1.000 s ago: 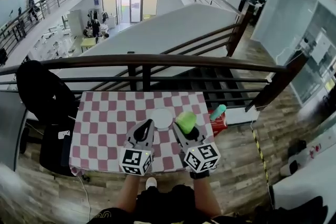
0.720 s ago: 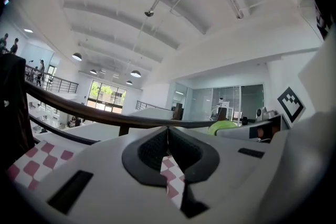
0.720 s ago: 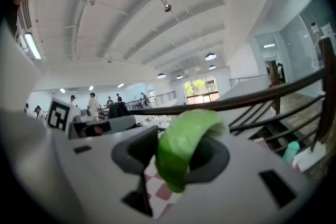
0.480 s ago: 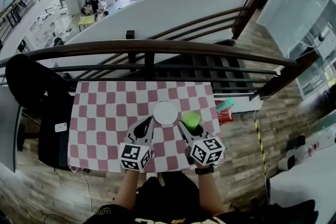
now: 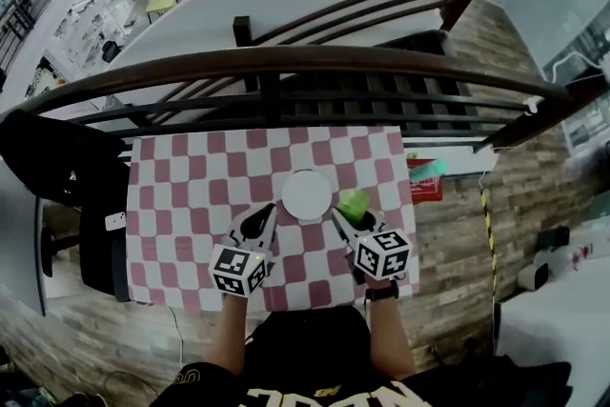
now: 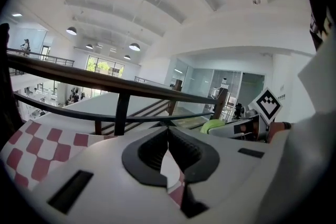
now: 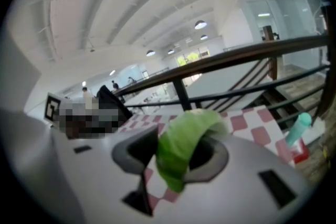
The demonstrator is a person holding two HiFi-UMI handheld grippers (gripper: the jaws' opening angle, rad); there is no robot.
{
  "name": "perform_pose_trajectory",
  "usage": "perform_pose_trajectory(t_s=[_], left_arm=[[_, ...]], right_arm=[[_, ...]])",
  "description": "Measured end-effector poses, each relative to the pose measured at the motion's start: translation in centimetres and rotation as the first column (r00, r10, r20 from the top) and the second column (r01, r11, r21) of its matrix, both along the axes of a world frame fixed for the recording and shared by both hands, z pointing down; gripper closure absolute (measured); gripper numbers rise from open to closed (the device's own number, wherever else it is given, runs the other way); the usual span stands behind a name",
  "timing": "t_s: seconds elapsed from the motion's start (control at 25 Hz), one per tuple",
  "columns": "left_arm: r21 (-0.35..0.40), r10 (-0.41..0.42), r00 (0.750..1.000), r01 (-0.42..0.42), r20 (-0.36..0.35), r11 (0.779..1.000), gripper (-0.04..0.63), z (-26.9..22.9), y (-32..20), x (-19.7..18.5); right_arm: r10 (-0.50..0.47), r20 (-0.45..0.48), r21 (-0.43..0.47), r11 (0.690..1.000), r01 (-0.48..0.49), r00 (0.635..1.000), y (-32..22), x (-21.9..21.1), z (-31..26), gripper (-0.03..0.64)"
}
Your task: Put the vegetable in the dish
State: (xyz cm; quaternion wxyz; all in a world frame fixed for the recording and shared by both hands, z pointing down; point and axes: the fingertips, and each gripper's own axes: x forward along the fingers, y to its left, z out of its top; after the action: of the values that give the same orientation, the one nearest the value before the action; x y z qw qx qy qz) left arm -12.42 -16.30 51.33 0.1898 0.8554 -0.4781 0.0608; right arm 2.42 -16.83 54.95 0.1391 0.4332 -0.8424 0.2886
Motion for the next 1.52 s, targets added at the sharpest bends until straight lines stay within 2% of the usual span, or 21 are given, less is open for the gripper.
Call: perform_pose_trajectory(t_s=[0.2, 0.32, 0.4, 0.48, 0.56, 0.64, 0.72, 0.8, 0.88, 0.96, 1.04, 1.12, 1.2, 1.24, 1.28, 1.4, 1.44, 1.52], left_arm=[[-0.088, 0.090, 0.993, -0.083, 0.071, 0.993, 0.574, 3.9, -1.9, 0.4], [-0.117, 0.159, 0.987, -0.156, 0.024, 0.981, 0.572, 5.1, -3.0, 1.4], [-0.121, 0.204, 0.979, -0.203, -0.002, 0.972, 0.572, 5.7, -3.6, 2.1], [-0.119, 0.260, 0.965, -0.256, 0.019, 0.959, 0.571, 6.4, -4.1, 2.7], [-0.127, 0.343, 0.938, -0.335, 0.048, 0.934, 0.561, 7.2, -4.2, 3.5], [-0.135, 0.434, 0.899, -0.424, 0.057, 0.895, 0.559, 7.7, -3.9, 4.6], [-0.126, 0.517, 0.853, -0.506, 0.071, 0.853, 0.509, 7.7, -3.8, 5.7], [-0.124, 0.594, 0.800, -0.583, 0.080, 0.803, 0.420, 7.7, -3.5, 6.8], [-0.143, 0.669, 0.738, -0.655, 0.091, 0.742, 0.281, 7.9, -3.1, 7.9], [-0.173, 0.736, 0.669, -0.716, 0.104, 0.676, 0.200, 8.0, -2.4, 8.9], [-0.193, 0.781, 0.612, -0.757, 0.126, 0.624, 0.140, 7.7, -1.8, 10.0], [-0.207, 0.814, 0.552, -0.788, 0.182, 0.580, 0.117, 8.0, -1.2, 10.8], [-0.219, 0.831, 0.492, -0.808, 0.259, 0.547, 0.115, 8.5, -0.7, 11.3], [-0.217, 0.831, 0.478, -0.812, 0.286, 0.541, 0.114, 8.7, -0.6, 11.5], [-0.208, 0.827, 0.478, -0.813, 0.297, 0.544, 0.114, 8.8, -0.7, 11.6], [-0.186, 0.814, 0.507, -0.804, 0.283, 0.565, 0.115, 8.9, -0.6, 11.9], [-0.201, 0.814, 0.508, -0.798, 0.281, 0.568, 0.115, 9.2, -0.5, 11.9], [-0.250, 0.816, 0.507, -0.782, 0.279, 0.571, 0.117, 10.3, -0.3, 11.8]], right_arm=[[-0.083, 0.128, -0.092, 0.991, 0.095, 0.988, -0.6, 0.0, 2.7, 0.459], [-0.131, 0.172, -0.130, 0.979, 0.154, 0.976, -1.3, -0.2, 4.2, 0.459], [-0.139, 0.251, -0.162, 0.970, 0.183, 0.958, -1.9, -0.3, 5.2, 0.459], [-0.133, 0.387, -0.188, 0.957, 0.220, 0.913, -2.5, -0.6, 5.6, 0.460], [-0.118, 0.534, -0.203, 0.943, 0.262, 0.837, -3.1, -1.2, 5.5, 0.462], [-0.090, 0.656, -0.210, 0.932, 0.295, 0.750, -3.7, -1.7, 5.1, 0.462], [-0.078, 0.744, -0.200, 0.922, 0.333, 0.664, -4.3, -2.4, 4.7, 0.463], [-0.102, 0.793, -0.172, 0.908, 0.382, 0.600, -4.6, -3.2, 4.5, 0.463], [-0.136, 0.834, -0.136, 0.889, 0.438, 0.535, -4.5, -4.0, 4.2, 0.465], [-0.173, 0.887, -0.079, 0.857, 0.510, 0.428, -4.1, -4.7, 3.4, 0.463], [-0.208, 0.926, -0.014, 0.815, 0.580, 0.315, -3.3, -5.1, 2.5, 0.463], [-0.243, 0.940, 0.042, 0.780, 0.625, 0.239, -2.4, -5.5, 1.7, 0.463], [-0.264, 0.945, 0.078, 0.758, 0.648, 0.195, -1.9, -5.8, 1.1, 0.463], [-0.267, 0.946, 0.086, 0.752, 0.654, 0.183, -1.9, -5.9, 1.0, 0.463], [-0.265, 0.948, 0.088, 0.748, 0.658, 0.174, -1.9, -5.8, 1.1, 0.463], [-0.255, 0.953, 0.085, 0.741, 0.667, 0.162, -1.7, -5.4, 1.5, 0.462], [-0.254, 0.952, 0.077, 0.737, 0.671, 0.169, -1.6, -5.3, 1.8, 0.462], [-0.255, 0.943, 0.042, 0.725, 0.688, 0.212, -1.4, -5.6, 2.7, 0.462]])
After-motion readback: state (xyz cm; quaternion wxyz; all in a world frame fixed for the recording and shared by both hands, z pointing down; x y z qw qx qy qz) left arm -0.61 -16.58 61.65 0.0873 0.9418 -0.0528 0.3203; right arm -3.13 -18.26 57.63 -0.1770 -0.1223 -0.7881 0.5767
